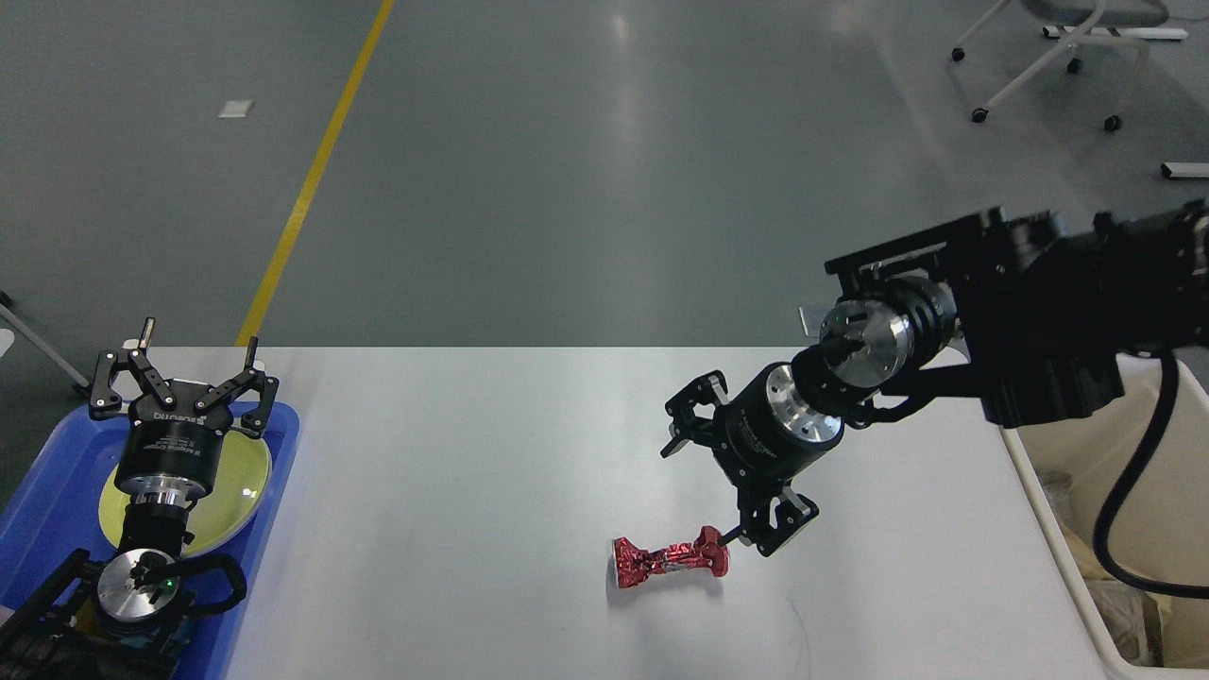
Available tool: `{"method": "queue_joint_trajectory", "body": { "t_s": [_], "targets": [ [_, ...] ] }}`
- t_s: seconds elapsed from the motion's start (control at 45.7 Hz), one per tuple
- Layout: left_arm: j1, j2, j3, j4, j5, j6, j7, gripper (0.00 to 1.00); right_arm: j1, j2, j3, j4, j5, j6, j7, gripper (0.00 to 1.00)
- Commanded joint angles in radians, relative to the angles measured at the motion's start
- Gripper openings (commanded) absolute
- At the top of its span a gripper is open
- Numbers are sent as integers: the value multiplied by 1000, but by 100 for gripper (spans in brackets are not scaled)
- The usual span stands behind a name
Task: Tidy desktop
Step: 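Raise the right gripper out of the bin toward the red wrapper, then lower the right gripper onto the red wrapper and grasp it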
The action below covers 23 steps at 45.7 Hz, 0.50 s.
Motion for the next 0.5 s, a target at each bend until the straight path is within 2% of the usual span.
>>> {"method": "queue_joint_trajectory", "body": {
  "t_s": [0.0,0.175,0.481],
  "targets": [
    [0,0,0,0,-1,0,0,96,-107,23,18,-76,-4,-40,3,100],
    [0,0,0,0,-1,0,0,96,-231,116,20,-229,-27,-45,3,100],
    [0,0,0,0,-1,0,0,96,-401,135,89,-372,-26,-47,3,100]
  ]
}}
